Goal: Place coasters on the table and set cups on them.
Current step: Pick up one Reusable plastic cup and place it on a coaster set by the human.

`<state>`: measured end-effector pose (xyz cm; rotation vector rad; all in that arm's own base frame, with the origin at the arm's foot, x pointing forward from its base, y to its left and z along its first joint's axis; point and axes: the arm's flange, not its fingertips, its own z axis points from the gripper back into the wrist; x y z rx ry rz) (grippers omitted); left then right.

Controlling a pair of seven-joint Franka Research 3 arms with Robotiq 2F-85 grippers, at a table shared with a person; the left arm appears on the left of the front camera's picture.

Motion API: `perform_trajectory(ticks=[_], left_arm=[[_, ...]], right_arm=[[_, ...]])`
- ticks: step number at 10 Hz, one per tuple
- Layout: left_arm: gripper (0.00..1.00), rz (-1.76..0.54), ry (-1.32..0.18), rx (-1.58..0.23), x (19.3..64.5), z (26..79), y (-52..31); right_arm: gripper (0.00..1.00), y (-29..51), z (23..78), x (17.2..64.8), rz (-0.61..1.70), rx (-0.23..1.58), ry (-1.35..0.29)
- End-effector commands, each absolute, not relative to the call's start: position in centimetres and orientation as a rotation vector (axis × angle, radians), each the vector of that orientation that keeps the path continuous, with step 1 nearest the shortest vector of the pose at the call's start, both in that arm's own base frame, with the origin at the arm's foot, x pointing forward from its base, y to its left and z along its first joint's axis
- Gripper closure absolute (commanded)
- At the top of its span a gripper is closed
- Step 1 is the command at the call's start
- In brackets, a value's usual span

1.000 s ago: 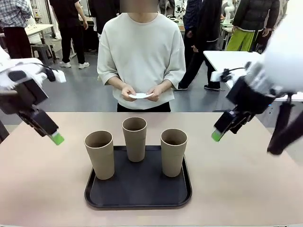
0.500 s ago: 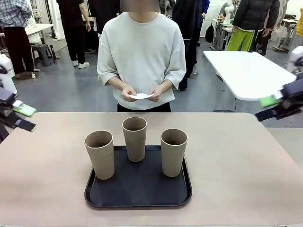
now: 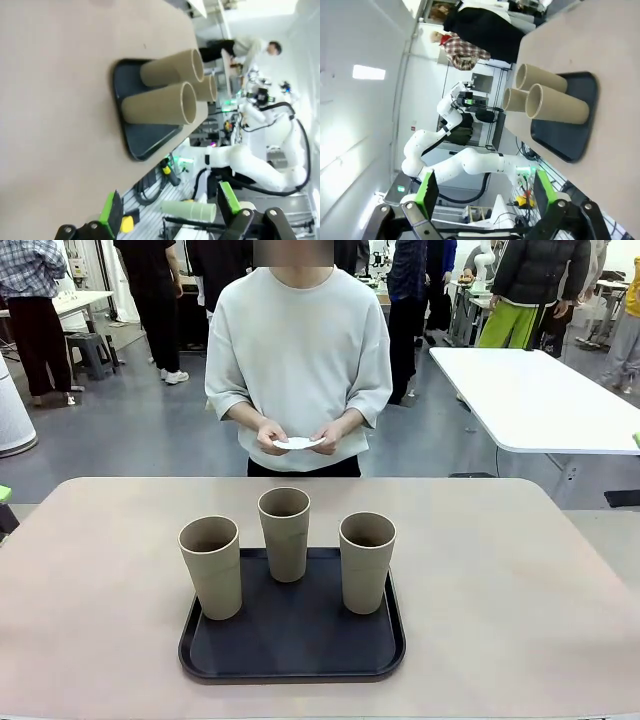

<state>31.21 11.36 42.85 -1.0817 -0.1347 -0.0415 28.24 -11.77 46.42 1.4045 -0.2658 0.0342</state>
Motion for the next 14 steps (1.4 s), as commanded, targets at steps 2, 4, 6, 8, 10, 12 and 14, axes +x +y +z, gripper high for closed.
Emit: perform_trajectory(ticks=[2,4,6,8,10,12,14], left_arm=[[0.0,-0.027,-0.165,-1.087,31.4,43.4,12.9],[0.0,-0.032,-0.191,-1.108,30.7,43.5,14.0],[0.0,-0.049,-0.189,-1.108,30.3,44.0,13.5],[0.0,-0.054,-0.194,-1.098,29.9,44.5,13.2],[0.0,-0.063,-0.211,-1.09,29.5,45.3,13.2],[0.0,-0.089,-0.209,-1.066,29.4,45.6,13.4],[0.0,-0.059,-0.203,-1.077,29.9,45.5,13.3]], right_arm=[[0.0,-11.8,45.8,27.5,0.003,1.318,-0.182],[0.0,-12.7,45.0,27.4,-0.032,1.31,-0.167],[0.0,-13.4,44.6,27.1,-0.049,1.305,-0.163],[0.0,-14.0,44.3,26.7,-0.068,1.302,-0.164],[0.0,-13.9,44.2,26.6,-0.078,1.29,-0.145],[0.0,-13.4,43.9,27.0,-0.074,1.264,-0.138],[0.0,-13.8,44.1,26.9,-0.065,1.288,-0.175]])
